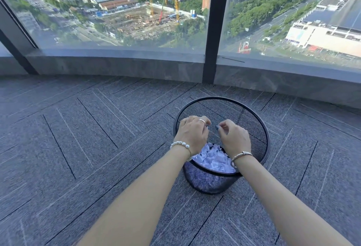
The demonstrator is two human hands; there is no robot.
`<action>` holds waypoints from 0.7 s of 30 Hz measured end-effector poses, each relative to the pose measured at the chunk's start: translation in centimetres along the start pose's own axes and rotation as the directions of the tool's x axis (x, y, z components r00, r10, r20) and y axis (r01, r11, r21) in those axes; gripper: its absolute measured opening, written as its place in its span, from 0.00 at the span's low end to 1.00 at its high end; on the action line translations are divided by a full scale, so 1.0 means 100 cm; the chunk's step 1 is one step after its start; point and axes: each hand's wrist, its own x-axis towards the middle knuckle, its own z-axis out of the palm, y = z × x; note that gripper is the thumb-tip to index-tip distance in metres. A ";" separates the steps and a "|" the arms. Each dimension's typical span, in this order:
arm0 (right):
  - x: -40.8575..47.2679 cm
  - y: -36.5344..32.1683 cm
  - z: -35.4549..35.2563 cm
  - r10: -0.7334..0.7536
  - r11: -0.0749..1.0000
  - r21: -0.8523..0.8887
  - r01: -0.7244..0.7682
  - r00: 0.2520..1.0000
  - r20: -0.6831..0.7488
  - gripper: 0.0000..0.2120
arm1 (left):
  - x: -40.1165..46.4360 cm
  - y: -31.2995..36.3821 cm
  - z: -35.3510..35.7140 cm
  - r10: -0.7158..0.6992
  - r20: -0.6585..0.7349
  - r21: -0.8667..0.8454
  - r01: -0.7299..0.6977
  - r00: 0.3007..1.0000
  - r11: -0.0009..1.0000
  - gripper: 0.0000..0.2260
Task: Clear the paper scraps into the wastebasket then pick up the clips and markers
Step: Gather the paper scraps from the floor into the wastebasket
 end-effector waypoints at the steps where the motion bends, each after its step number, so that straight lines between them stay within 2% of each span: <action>1: 0.000 -0.001 0.000 -0.003 1.000 0.004 0.003 1.000 0.009 0.07 | 0.000 0.001 0.000 0.002 -0.008 -0.014 -0.002 1.000 1.000 0.10; 3: -0.001 -0.003 -0.002 -0.009 1.000 0.011 0.009 1.000 -0.004 0.08 | -0.002 0.003 -0.003 -0.002 -0.029 -0.057 0.001 1.000 0.998 0.09; 8: -0.006 -0.025 -0.028 -0.079 0.993 0.079 0.087 0.992 -0.099 0.09 | -0.012 0.011 -0.021 -0.033 -0.219 -0.163 -0.003 0.975 0.987 0.09; 14: -0.030 -0.100 -0.053 -0.237 0.938 0.221 0.266 0.960 -0.148 0.04 | -0.050 -0.004 -0.078 0.026 -0.365 -0.126 -0.076 0.931 0.989 0.10; 17: -0.057 -0.142 -0.041 -0.297 0.897 0.315 0.309 0.951 -0.088 0.04 | -0.090 -0.026 -0.114 -0.008 -0.389 -0.105 -0.035 0.921 0.994 0.13; 21: -0.116 -0.184 0.006 -0.398 0.845 0.430 0.317 0.911 0.110 0.05 | -0.179 -0.082 -0.132 -0.108 -0.366 -0.095 0.079 0.924 0.992 0.12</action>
